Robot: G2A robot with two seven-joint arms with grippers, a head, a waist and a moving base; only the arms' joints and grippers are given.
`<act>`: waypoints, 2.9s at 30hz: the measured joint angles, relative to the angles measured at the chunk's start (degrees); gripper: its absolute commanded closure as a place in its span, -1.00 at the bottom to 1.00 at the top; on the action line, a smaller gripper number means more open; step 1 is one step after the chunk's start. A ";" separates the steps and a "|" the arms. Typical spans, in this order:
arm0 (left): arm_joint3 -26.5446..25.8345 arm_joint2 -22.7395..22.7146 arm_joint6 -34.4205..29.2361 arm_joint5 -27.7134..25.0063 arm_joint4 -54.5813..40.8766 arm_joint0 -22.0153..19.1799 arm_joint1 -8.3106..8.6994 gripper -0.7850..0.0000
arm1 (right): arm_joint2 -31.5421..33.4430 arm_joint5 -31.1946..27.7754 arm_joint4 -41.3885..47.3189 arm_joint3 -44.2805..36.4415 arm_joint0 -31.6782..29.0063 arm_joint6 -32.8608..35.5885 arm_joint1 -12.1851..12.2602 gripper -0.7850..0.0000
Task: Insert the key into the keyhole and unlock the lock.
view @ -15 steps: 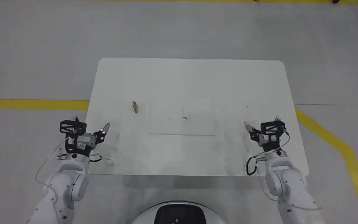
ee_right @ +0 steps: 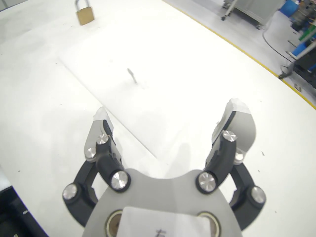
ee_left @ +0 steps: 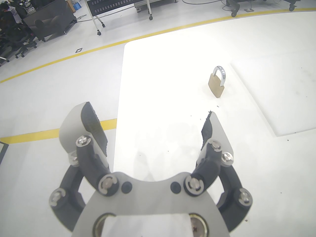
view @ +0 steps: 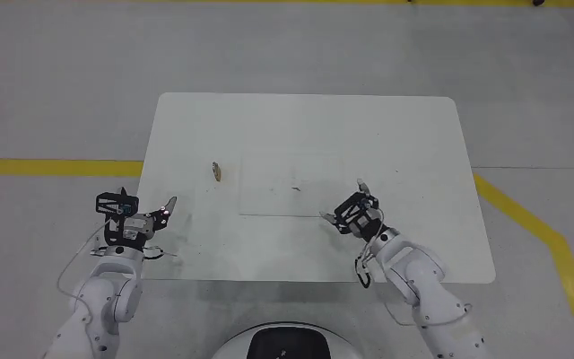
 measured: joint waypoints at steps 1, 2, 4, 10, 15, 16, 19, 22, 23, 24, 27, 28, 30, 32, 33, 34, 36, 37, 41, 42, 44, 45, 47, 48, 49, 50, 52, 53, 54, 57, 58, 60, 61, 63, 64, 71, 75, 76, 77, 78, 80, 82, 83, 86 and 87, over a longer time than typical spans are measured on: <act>0.00 0.00 0.00 0.00 0.00 0.00 0.00 -1.00 | -1.23 -1.16 0.16 0.73 1.37 0.89 -0.16 -0.45; 0.00 0.00 0.00 0.00 0.00 0.00 0.00 -1.00 | -2.76 -2.39 0.76 1.83 3.27 2.10 -0.41 -0.32; 0.00 0.00 0.00 0.00 0.00 0.00 0.00 -1.00 | -4.95 -4.17 2.44 3.74 6.20 3.97 -0.84 0.02; 0.00 0.00 0.00 0.00 0.00 0.00 0.00 -1.00 | -11.95 -5.34 6.29 11.29 16.34 10.09 -2.72 0.02; 0.00 0.00 0.00 0.00 0.00 0.00 0.00 -1.00 | -16.69 -3.43 6.75 17.06 23.02 13.10 -4.33 0.04; 0.00 0.00 0.00 0.00 0.00 0.00 0.00 -1.00 | -17.31 -3.34 6.82 18.04 23.93 13.57 -4.56 0.05; 0.00 0.00 0.00 0.00 0.00 0.00 0.00 -1.00 | -19.23 -3.19 6.27 21.20 26.78 15.39 -5.26 0.19; 0.00 0.00 0.00 0.00 0.00 0.00 0.00 -1.00 | -20.85 -3.46 5.10 23.02 28.66 16.09 -5.78 0.87; 0.00 0.00 0.00 0.00 0.00 0.00 0.00 -1.00 | -21.30 -3.29 4.25 23.36 29.13 16.39 -5.90 1.00; 0.00 0.00 0.00 0.00 0.00 0.00 0.00 -1.00 | -21.62 -2.95 3.46 23.43 29.36 16.54 -5.98 1.00; 0.00 0.00 0.00 0.00 0.00 0.00 0.00 -1.00 | -22.12 -2.61 1.75 22.71 29.34 16.01 -6.09 1.00; 0.00 0.00 0.00 0.00 0.00 0.00 0.00 -1.00 | -22.02 -2.53 1.16 22.26 29.18 15.85 -6.04 1.00; 0.00 0.00 0.00 0.00 0.00 0.00 0.00 -1.00 | -21.62 -2.48 -0.43 20.82 28.52 15.31 -5.82 1.00; 0.00 0.00 0.00 0.00 0.00 0.00 0.00 -1.00 | -20.93 -3.60 -1.71 19.32 27.73 14.01 -5.47 1.00; 0.00 0.00 0.00 0.00 0.00 0.00 0.00 -1.00 | -20.51 -4.05 -2.29 18.73 27.37 13.42 -5.29 1.00; 0.00 0.00 0.00 0.00 0.00 0.00 0.00 -1.00 | -20.02 -4.34 -2.66 18.10 26.96 12.86 -5.12 1.00; 0.00 0.00 0.00 0.00 0.00 0.00 0.00 -1.00 | -18.67 -4.92 -2.87 16.19 25.88 11.48 -4.73 1.00; 0.00 0.00 0.00 0.00 0.00 0.00 0.00 -1.00 | -18.00 -5.11 -2.73 15.22 25.31 10.82 -4.56 1.00; 0.00 0.00 0.00 0.00 0.00 0.00 0.00 -1.00 | -14.27 -4.82 -0.08 10.70 22.03 7.02 -3.86 1.00; 0.00 0.00 0.00 0.00 0.00 0.00 0.00 -1.00 | -13.35 -4.52 1.45 10.02 21.21 5.94 -3.78 1.00; 0.00 0.00 0.00 0.00 0.00 0.00 0.00 -1.00 | -10.94 -3.96 6.86 8.85 19.32 3.30 -3.68 1.00; 0.00 0.00 0.00 0.00 0.00 0.00 0.00 -1.00 | -9.83 -3.94 9.82 8.52 18.51 2.20 -3.65 1.00; 0.00 0.00 0.00 0.00 0.00 0.00 0.00 -1.00 | -7.31 -5.23 18.28 8.19 16.54 0.34 -3.61 1.00; 0.00 0.00 0.00 0.00 0.00 0.00 0.00 -1.00 | -6.21 -6.68 22.99 8.35 15.75 0.02 -3.59 1.00; 0.00 0.00 0.00 0.00 0.00 0.00 0.00 -1.00 | -4.97 -8.15 27.90 8.74 15.19 0.23 -3.52 1.00; 0.00 0.00 0.00 0.00 0.00 0.00 0.00 -1.00 | -3.29 -9.43 34.00 9.27 14.67 1.07 -3.40 1.00; 0.00 0.00 0.00 0.00 0.00 0.00 0.00 -1.00 | -1.25 -10.51 42.66 9.75 13.73 2.56 -3.27 1.00; 0.00 0.00 0.00 0.00 0.00 0.00 0.00 -1.00 | 0.04 -10.71 47.75 10.00 13.14 3.61 -3.15 1.00; 0.00 0.00 0.00 0.00 0.00 0.00 0.00 -1.00 | 0.97 -10.72 51.05 10.08 12.67 4.19 -3.05 1.00; 0.00 0.00 0.00 0.00 0.00 0.00 0.00 -1.00 | 3.84 -13.01 59.61 10.37 10.88 5.05 -2.66 1.00; 0.00 0.00 0.00 0.00 0.00 0.00 0.00 -1.00 | 4.31 -13.63 60.61 10.40 10.65 5.09 -2.59 1.00; 0.00 0.00 0.00 0.00 0.00 0.00 0.00 -1.00 | 4.38 -13.62 60.84 10.40 10.62 5.09 -2.57 1.00; 0.00 0.00 0.00 0.00 0.00 0.00 0.00 -1.00 | 4.33 -13.53 60.74 10.39 10.65 5.08 -2.58 1.00; 0.00 0.00 0.00 0.00 0.00 0.00 0.00 -1.00 | 4.29 -13.47 60.66 10.39 10.67 5.06 -2.58 1.00; 0.00 0.00 0.00 0.00 0.00 0.00 0.00 -1.00 | 4.29 -13.47 60.66 10.39 10.67 5.06 -2.59 1.00; -1.67 -1.62 -2.99 -8.40 -11.81 -0.41 -0.13 -1.00 | 4.29 -13.48 60.66 10.39 10.66 5.06 -2.59 1.00; -3.38 0.13 -13.61 -15.68 -28.43 -2.32 -0.23 -1.00 | 3.96 -13.53 61.85 10.41 10.36 4.50 -2.68 1.00; -3.70 0.81 -16.83 -17.16 -32.94 -2.66 -0.25 -1.00 | 3.63 -13.84 63.46 10.60 10.22 4.23 -2.77 1.00; -4.07 1.69 -21.43 -18.76 -39.14 -3.18 -0.24 -1.00 | 3.10 -14.69 66.30 11.19 10.29 4.30 -2.88 1.00; -4.32 2.37 -24.97 -19.71 -43.39 -3.66 -0.20 -1.00 | 2.76 -15.30 68.44 11.90 10.58 4.71 -2.93 1.00; -4.50 3.98 -32.07 -20.89 -51.52 -5.01 -0.10 -1.00 | 1.96 -16.35 73.02 13.76 11.69 6.02 -3.06 1.00; -4.08 4.93 -35.72 -19.52 -56.41 -6.24 -0.10 -1.00 | 1.32 -17.00 77.28 15.35 12.58 6.87 -3.22 1.00; -3.90 5.21 -36.87 -18.43 -59.09 -6.58 -0.13 -1.00 | 1.07 -17.49 81.00 16.31 12.97 7.28 -3.32 1.00; -3.87 5.20 -36.54 -18.55 -59.42 -6.55 -0.14 -1.00 | 1.03 -17.82 87.06 16.83 13.12 7.52 -3.36 1.00; -3.88 5.19 -36.48 -18.61 -58.69 -6.53 -0.14 -1.00 | 1.04 -17.80 86.65 16.79 13.10 7.51 -3.36 1.00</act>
